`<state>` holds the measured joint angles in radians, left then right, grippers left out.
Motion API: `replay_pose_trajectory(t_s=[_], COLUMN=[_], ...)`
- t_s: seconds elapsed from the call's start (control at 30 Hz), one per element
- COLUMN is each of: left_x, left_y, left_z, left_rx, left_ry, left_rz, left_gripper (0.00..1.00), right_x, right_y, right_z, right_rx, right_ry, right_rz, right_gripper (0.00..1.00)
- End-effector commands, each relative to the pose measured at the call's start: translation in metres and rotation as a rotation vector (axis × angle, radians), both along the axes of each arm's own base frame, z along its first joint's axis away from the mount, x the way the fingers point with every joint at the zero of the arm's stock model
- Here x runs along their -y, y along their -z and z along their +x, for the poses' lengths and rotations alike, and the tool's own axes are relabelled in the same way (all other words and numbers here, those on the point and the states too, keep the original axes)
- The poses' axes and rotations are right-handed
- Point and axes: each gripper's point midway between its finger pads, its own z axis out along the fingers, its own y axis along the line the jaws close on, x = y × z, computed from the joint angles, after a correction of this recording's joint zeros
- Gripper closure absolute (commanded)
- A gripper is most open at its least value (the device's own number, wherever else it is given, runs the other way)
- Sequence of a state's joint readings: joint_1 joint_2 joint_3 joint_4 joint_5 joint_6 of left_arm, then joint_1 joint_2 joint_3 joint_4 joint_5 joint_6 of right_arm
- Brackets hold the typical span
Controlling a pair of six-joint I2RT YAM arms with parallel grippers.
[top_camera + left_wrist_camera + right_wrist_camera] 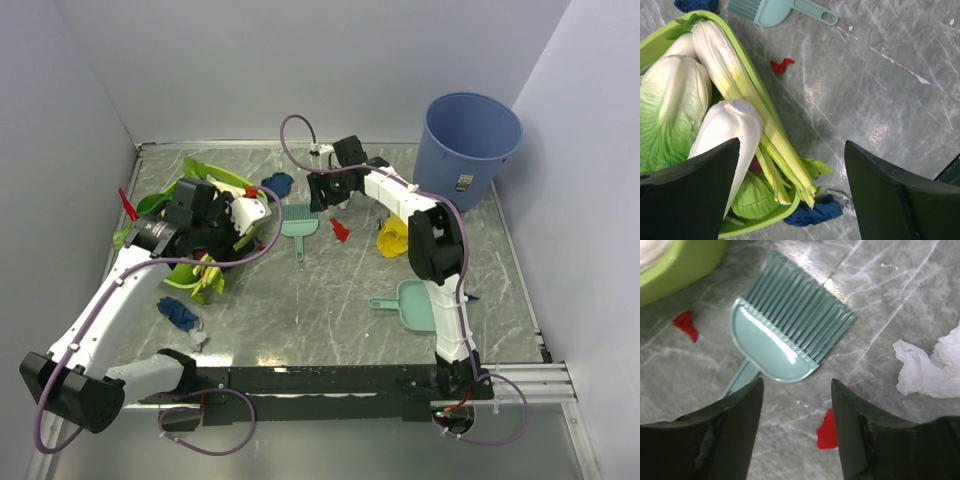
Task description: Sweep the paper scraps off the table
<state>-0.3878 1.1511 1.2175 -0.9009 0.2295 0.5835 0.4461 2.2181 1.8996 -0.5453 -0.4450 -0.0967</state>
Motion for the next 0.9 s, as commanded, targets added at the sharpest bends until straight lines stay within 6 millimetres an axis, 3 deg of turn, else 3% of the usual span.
replay_pose_trajectory(t_s=[0.0, 0.37, 0.43, 0.47, 0.5, 0.53, 0.63, 0.87], left_x=[-0.007, -0.013, -0.014, -0.016, -0.017, -0.018, -0.021, -0.023], left_y=[-0.009, -0.016, -0.019, -0.019, -0.019, -0.019, -0.023, -0.024], left_z=[-0.007, -0.008, -0.007, -0.006, -0.007, -0.007, -0.005, -0.004], left_rx=[0.006, 0.013, 0.022, 0.027, 0.028, 0.034, 0.054, 0.068], left_ry=[-0.026, -0.076, -0.084, -0.086, -0.089, -0.087, -0.093, -0.093], left_rz=[0.011, 0.015, 0.017, 0.024, 0.029, 0.035, 0.046, 0.054], left_gripper=[0.10, 0.09, 0.09, 0.09, 0.09, 0.09, 0.09, 0.08], right_x=[-0.015, -0.027, -0.032, -0.033, -0.034, -0.031, -0.034, -0.032], right_y=[-0.009, 0.032, 0.031, 0.042, 0.038, 0.050, 0.053, 0.071], right_z=[0.023, 0.023, 0.025, 0.025, 0.031, 0.029, 0.029, 0.000], right_rx=[0.000, -0.132, -0.152, -0.183, -0.176, -0.205, -0.207, -0.289], right_ry=[0.109, 0.213, 0.220, 0.238, 0.259, 0.279, 0.282, 0.251], right_rz=[0.057, 0.047, 0.060, 0.056, 0.059, 0.038, 0.037, 0.003], right_gripper=[0.41, 0.44, 0.44, 0.44, 0.45, 0.47, 0.49, 0.49])
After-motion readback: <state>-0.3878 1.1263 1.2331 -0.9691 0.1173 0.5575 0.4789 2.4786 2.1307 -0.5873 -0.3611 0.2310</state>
